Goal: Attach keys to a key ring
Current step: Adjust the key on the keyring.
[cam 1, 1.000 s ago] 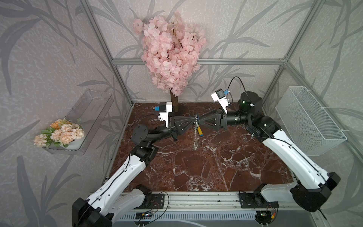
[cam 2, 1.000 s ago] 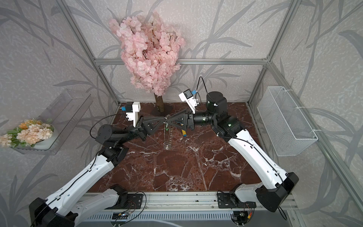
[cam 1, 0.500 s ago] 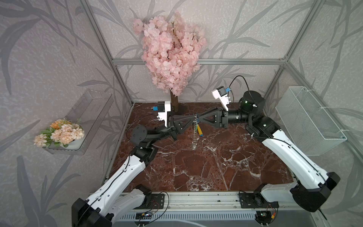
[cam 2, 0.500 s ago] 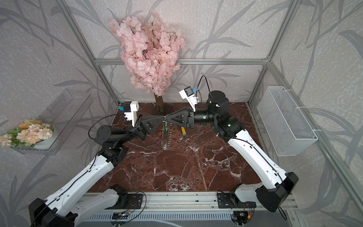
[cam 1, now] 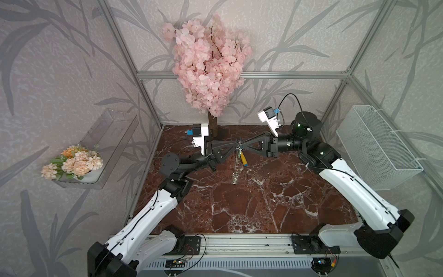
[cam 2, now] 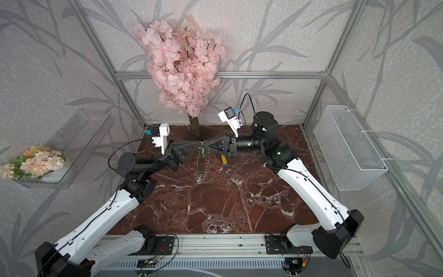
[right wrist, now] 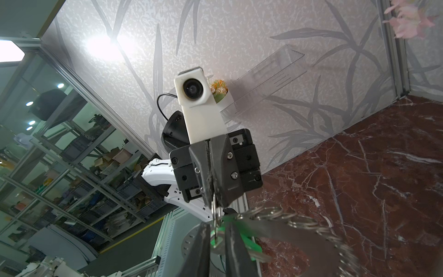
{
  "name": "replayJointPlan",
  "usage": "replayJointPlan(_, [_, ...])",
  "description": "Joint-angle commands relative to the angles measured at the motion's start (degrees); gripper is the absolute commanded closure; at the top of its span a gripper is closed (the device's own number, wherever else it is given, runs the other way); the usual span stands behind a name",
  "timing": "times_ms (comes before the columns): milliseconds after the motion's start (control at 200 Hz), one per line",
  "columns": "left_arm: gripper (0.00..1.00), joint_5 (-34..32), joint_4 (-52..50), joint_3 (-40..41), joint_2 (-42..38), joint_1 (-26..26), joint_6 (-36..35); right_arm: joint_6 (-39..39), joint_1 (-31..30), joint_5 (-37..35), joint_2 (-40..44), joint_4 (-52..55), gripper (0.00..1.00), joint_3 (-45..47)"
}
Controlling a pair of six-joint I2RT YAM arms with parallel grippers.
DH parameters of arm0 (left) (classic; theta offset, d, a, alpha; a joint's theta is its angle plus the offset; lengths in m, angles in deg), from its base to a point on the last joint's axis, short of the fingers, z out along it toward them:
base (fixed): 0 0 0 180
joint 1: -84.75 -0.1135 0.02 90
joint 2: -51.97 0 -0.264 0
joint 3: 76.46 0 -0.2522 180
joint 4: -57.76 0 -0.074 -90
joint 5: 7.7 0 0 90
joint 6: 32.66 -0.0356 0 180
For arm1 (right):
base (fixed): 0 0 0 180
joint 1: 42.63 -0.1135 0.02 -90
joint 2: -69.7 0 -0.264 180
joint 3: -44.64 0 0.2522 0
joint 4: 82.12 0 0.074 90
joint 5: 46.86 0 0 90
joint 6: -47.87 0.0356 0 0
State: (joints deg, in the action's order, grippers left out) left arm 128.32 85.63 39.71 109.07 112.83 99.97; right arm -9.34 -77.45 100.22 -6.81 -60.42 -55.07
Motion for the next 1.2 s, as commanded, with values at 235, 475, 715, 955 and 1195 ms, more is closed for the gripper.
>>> replayJointPlan(235, [1.00, -0.84, 2.59, -1.18, -0.85, 0.29, -0.53, -1.15, -0.66, 0.81, 1.18, 0.40, 0.97, 0.41])
replayJointPlan(475, [1.00, -1.02, 3.36, -1.18, -0.85, 0.25, -0.36, -1.64, -1.10, 0.24, 1.76, 0.92, 1.00, 1.35])
replayJointPlan(715, [1.00, -1.04, 3.89, -1.18, -0.76, 0.30, 0.17, -1.80, -2.54, -1.87, 2.26, -0.15, 1.00, 3.39])
replayJointPlan(955, [1.00, -0.49, 3.56, -1.18, -0.72, 0.24, 0.19, 0.01, -3.60, -3.44, 1.48, -3.27, 0.98, 4.55])
replayJointPlan(1195, [1.00, -0.23, 2.14, -0.85, -1.30, 0.29, -0.66, 0.22, -1.45, -7.56, 4.35, -4.23, 0.68, 5.89])
